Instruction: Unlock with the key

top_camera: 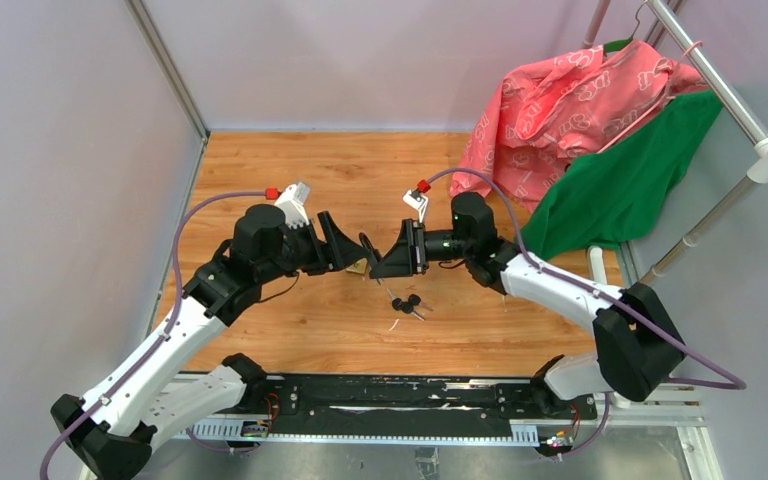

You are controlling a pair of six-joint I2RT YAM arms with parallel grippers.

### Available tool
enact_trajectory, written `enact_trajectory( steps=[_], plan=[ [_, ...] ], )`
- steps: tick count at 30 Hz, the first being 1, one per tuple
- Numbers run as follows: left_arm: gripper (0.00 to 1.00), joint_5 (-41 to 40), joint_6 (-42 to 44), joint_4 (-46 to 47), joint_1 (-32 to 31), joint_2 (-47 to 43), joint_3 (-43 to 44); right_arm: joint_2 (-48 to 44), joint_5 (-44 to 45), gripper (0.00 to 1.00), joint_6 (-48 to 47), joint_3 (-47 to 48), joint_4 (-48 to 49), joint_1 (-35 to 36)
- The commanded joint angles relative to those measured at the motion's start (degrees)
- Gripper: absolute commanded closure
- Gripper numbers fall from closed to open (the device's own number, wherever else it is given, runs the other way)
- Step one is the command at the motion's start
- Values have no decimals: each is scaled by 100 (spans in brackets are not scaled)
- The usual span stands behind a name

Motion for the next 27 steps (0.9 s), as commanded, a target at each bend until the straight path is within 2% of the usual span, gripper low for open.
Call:
enact_trajectory(
  steps=[1,6,15,23,25,27],
  plan=[
    [30,-205,47,-630,-12,87,98,89,-14,100,-439,102,-26,-20],
    [35,-231,-823,-595,-11,298,17,355,88,100,-962,223,-58,59],
    [40,-345,-1626,-548,-37,711,-87,655,314,100,-1587,558,-329,217],
    [57,-320,-2117,-539,-68,1475,-147,837,289,100,-1933,724,-427,290],
    [66,-345,-2179,-541,-80,1586,-124,862,308,100,-2051,725,-501,303],
    [79,-397,-2255,-570,-81,1670,-142,865,384,100,-2195,708,-601,309]
  ],
)
